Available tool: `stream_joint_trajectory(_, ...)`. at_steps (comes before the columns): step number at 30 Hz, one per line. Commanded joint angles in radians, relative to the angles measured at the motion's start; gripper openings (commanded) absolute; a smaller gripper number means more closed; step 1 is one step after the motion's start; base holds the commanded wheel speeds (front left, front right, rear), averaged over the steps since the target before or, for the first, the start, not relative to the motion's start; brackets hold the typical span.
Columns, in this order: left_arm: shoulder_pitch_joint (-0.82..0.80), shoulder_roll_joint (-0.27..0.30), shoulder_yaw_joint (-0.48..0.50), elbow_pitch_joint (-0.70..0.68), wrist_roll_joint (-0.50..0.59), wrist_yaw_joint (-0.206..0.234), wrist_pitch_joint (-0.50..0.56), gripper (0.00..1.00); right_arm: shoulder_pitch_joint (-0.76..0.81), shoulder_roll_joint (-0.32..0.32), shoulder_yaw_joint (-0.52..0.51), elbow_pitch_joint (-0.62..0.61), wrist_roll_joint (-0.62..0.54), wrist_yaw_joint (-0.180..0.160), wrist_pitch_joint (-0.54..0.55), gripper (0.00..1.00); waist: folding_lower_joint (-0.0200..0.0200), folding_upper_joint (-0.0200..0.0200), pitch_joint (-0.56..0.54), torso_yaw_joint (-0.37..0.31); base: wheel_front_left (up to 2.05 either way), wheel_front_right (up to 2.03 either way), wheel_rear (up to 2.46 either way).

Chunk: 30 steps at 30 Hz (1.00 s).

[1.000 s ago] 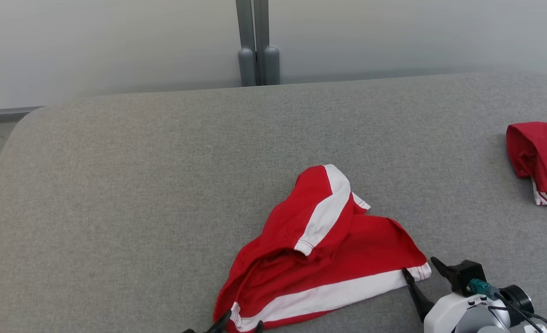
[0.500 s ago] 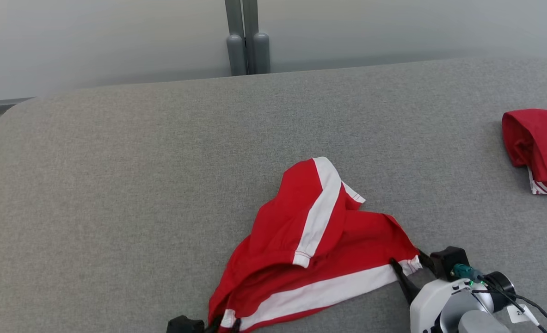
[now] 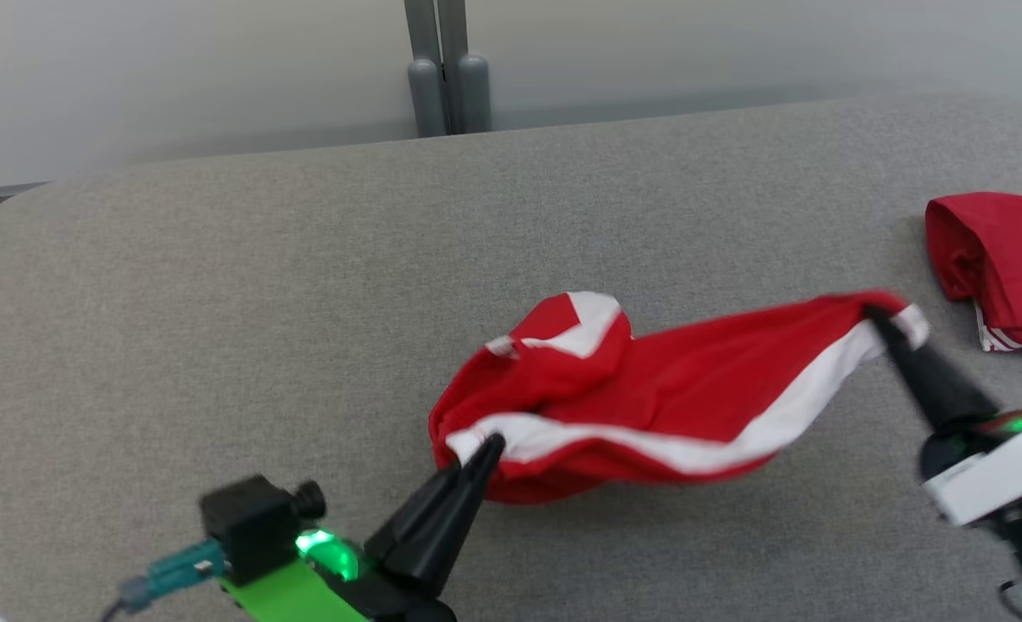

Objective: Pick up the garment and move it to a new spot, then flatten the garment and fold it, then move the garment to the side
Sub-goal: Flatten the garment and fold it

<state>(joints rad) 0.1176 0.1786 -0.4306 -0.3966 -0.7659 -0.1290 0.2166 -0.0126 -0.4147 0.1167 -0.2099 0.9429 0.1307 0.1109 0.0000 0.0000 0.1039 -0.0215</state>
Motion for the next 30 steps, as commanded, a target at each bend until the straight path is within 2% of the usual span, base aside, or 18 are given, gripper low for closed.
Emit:
stream_joint_trajectory(1, -0.050, 0.003, 0.018, -0.072, -0.047, 0.000, 0.031, 0.00, -0.002, -0.014, -0.067, -0.078, 0.052, 0.000, 0.043, 0.00, 0.0000, 0.0000, 0.040, -0.020, 0.00, 0.00, 0.00)
stream_joint_trajectory(4, -0.203, -0.012, 0.061, -0.184, -0.132, 0.034, 0.125, 0.00, -0.100, -0.015, -0.231, -0.179, 0.156, 0.000, 0.162, 0.00, 0.0000, 0.0000, 0.118, -0.034, 0.00, 0.00, 0.00)
stream_joint_trajectory(7, -0.443, -0.046, 0.107, -0.153, -0.167, 0.088, 0.206, 0.00, -0.295, 0.001, -0.328, -0.127, 0.174, 0.000, 0.277, 0.00, 0.0000, 0.0000, 0.220, -0.035, 0.00, 0.00, 0.00)
stream_joint_trajectory(9, -0.647, -0.063, 0.148, -0.055, -0.154, 0.125, 0.238, 0.00, -0.478, 0.035, -0.374, -0.031, 0.141, 0.000, 0.344, 0.00, 0.0000, 0.0000, 0.294, -0.029, 0.00, 0.00, 0.00)
stream_joint_trajectory(12, -0.961, -0.093, 0.193, 0.167, -0.125, 0.173, 0.234, 0.00, -0.821, 0.092, -0.426, 0.151, 0.003, 0.000, 0.413, 0.00, 0.0000, 0.0000, 0.411, -0.024, 0.00, 0.00, 0.00)
stream_joint_trajectory(15, -1.212, -0.104, 0.218, 0.387, -0.090, 0.178, 0.173, 0.00, -1.102, 0.166, -0.461, 0.310, -0.159, -0.001, 0.414, 0.00, 0.0000, 0.0000, 0.492, -0.029, 0.00, 0.00, 0.00)
stream_joint_trajectory(19, -1.466, -0.111, 0.226, 0.661, -0.013, 0.145, 0.011, 0.00, -1.353, 0.253, -0.503, 0.475, -0.325, -0.001, 0.340, 0.00, 0.0000, 0.0000, 0.540, -0.039, 0.00, 0.00, 0.00)
stream_joint_trajectory(21, -1.536, -0.115, 0.218, 0.755, 0.004, 0.122, -0.052, 0.00, -1.417, 0.278, -0.513, 0.513, -0.352, -0.001, 0.304, 0.00, 0.0000, 0.0000, 0.561, -0.044, 0.00, 0.00, 0.00)
stream_joint_trajectory(24, -1.566, -0.118, 0.201, 0.857, 0.009, 0.074, -0.139, 0.00, -1.394, 0.307, -0.481, 0.520, -0.337, -0.001, 0.265, 0.00, 0.0000, 0.0000, 0.566, -0.048, 0.00, 0.00, 0.00)
stream_joint_trajectory(27, -1.509, -0.110, 0.170, 0.909, 0.031, 0.030, -0.226, 0.00, -1.277, 0.312, -0.428, 0.482, -0.284, -0.001, 0.229, 0.00, 0.0000, 0.0000, 0.544, -0.052, 0.00, 0.00, 0.00)
stream_joint_trajectory(30, -1.378, -0.087, 0.130, 0.916, 0.041, 0.008, -0.294, 0.00, -1.101, 0.303, -0.381, 0.431, -0.226, 0.000, 0.195, 0.00, 0.0000, 0.0000, 0.511, -0.049, 0.00, 0.00, 0.00)
